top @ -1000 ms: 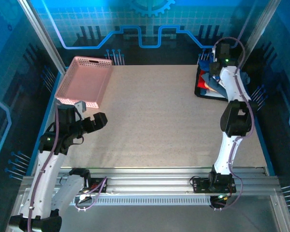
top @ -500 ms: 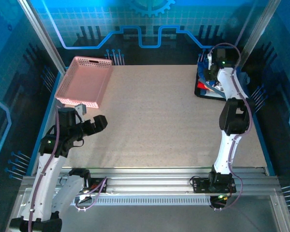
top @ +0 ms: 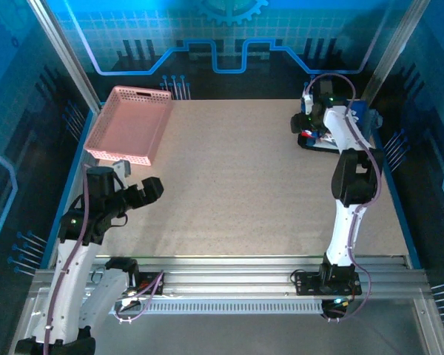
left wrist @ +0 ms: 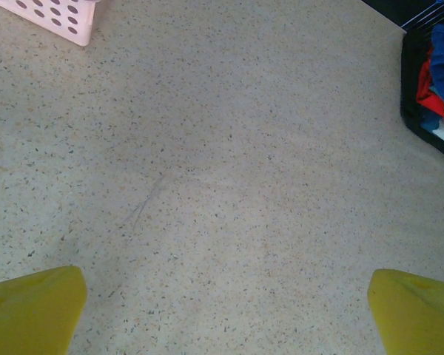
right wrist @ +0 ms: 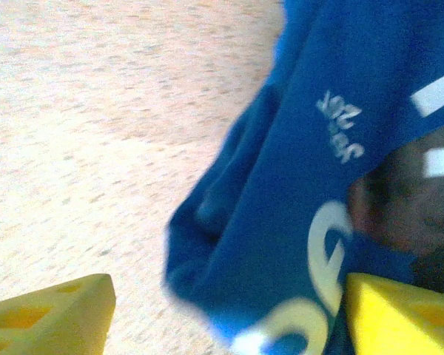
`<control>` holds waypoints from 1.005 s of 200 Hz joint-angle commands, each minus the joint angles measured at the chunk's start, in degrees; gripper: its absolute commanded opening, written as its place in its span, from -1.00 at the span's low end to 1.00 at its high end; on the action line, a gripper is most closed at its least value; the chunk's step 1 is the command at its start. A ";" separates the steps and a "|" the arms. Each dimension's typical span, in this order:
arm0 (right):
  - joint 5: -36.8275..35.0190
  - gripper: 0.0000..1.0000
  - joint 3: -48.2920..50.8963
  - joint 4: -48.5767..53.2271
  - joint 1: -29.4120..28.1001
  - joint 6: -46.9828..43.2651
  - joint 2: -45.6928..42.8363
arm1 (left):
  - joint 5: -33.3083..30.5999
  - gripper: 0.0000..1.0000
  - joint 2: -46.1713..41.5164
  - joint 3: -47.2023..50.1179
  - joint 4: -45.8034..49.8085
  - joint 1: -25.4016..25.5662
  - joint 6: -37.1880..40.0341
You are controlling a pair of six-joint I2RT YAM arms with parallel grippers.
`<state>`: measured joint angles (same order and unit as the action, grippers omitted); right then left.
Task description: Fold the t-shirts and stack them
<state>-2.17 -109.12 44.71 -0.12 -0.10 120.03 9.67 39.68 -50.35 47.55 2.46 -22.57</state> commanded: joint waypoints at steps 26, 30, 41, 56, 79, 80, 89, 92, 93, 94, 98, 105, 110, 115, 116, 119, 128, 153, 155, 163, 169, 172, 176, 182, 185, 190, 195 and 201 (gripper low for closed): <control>21.89 0.72 12.48 -4.18 5.75 4.35 -17.77 | -0.50 0.98 -0.74 0.95 -0.04 -0.53 -1.03; 22.85 0.73 14.23 -4.89 6.45 4.97 -19.40 | -0.51 0.98 -0.75 0.95 -0.13 -0.53 -0.99; 24.81 0.74 19.70 -7.44 8.64 6.86 -24.76 | -0.84 0.98 -0.94 1.08 -0.31 -0.61 -1.06; 25.36 0.83 28.68 -10.64 11.59 8.95 -33.35 | -1.51 0.98 -1.25 1.59 -0.89 -0.70 -1.20; 16.84 0.88 44.02 -12.28 13.19 7.83 -46.93 | -3.12 0.98 -1.54 3.99 -4.27 -1.09 -2.10; 16.45 0.88 44.75 -12.59 13.20 7.83 -47.53 | -3.27 0.98 -1.49 4.14 -4.46 -1.12 -2.11; 13.88 1.00 52.15 -16.02 13.59 8.85 -53.27 | -5.54 0.98 -1.11 5.74 -6.96 -1.29 -2.24; 13.42 1.00 54.43 -17.74 13.56 9.29 -55.28 | -6.45 0.98 -0.93 6.47 -7.99 -1.36 -2.24; 13.24 1.00 55.54 -18.39 13.52 9.44 -55.88 | -6.79 0.98 -0.84 6.57 -8.39 -1.42 -2.23; 13.11 0.99 56.53 -19.07 13.46 9.65 -56.49 | -7.18 0.98 -0.75 6.88 -8.77 -1.46 -2.18; 12.04 1.00 60.61 -21.43 13.16 10.34 -59.01 | -8.29 0.98 -0.32 7.98 -10.41 -1.65 -1.68; 8.37 0.99 67.74 -27.75 12.04 11.85 -62.79 | -11.02 0.98 0.58 9.88 -13.65 -2.04 -0.78; 6.16 1.00 72.11 -33.00 11.14 12.42 -65.03 | -13.02 0.98 1.45 11.31 -16.45 -2.39 -0.14; 3.52 0.99 76.44 -38.72 10.48 13.29 -66.64 | -14.90 0.98 2.27 12.99 -19.44 -2.64 0.84; 3.02 0.99 77.31 -39.91 10.35 13.46 -66.88 | -15.19 0.98 2.48 13.39 -20.40 -2.73 1.02; 1.63 0.99 79.36 -43.26 9.98 13.91 -67.47 | -16.06 0.98 3.01 14.56 -22.60 -2.87 1.61; 0.20 0.99 85.70 -52.70 9.10 14.03 -67.84 | -19.42 0.98 4.70 17.82 -30.32 -3.52 2.52; -5.85 0.99 87.76 -62.71 3.48 11.35 -61.63 | -19.07 0.98 10.44 27.42 -56.07 -4.30 10.09; -6.49 0.99 87.43 -62.96 2.94 11.04 -60.89 | -19.07 0.98 11.35 27.89 -56.91 -4.30 10.44; -8.24 0.99 86.44 -65.17 1.09 10.00 -57.81 | -19.60 0.98 14.22 28.88 -61.87 -4.35 11.38; -9.04 0.99 86.10 -67.78 0.20 9.33 -55.45 | -19.80 0.98 16.61 28.86 -64.45 -4.67 11.65; -9.41 1.00 85.95 -69.21 -0.20 9.07 -54.29 | -19.62 0.98 17.78 28.82 -65.60 -4.92 11.60; -10.10 0.99 85.84 -71.30 -0.54 8.93 -52.67 | -18.84 0.98 19.36 28.83 -67.25 -5.19 11.63; -10.53 1.00 85.75 -74.55 -0.90 8.82 -50.43 | -17.66 0.98 21.59 29.16 -70.55 -5.64 11.60; -10.07 0.99 85.61 -75.95 -0.98 8.01 -49.25 | -17.06 0.98 22.67 29.45 -72.45 -5.87 11.44; -10.21 0.99 84.76 -76.57 -1.57 6.44 -47.29 | -15.75 0.98 24.63 30.16 -76.05 -6.12 11.15; -10.71 0.99 84.36 -78.05 -2.17 5.36 -45.28 | -14.65 0.98 26.81 30.92 -80.05 -6.36 11.03; -10.49 0.99 84.50 -80.91 -2.50 4.40 -43.03 | -13.49 0.98 29.80 31.56 -84.61 -6.58 11.21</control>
<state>-8.47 -22.50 -19.09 -0.69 9.19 70.15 -7.03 62.28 -21.06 -11.66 -2.66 -14.02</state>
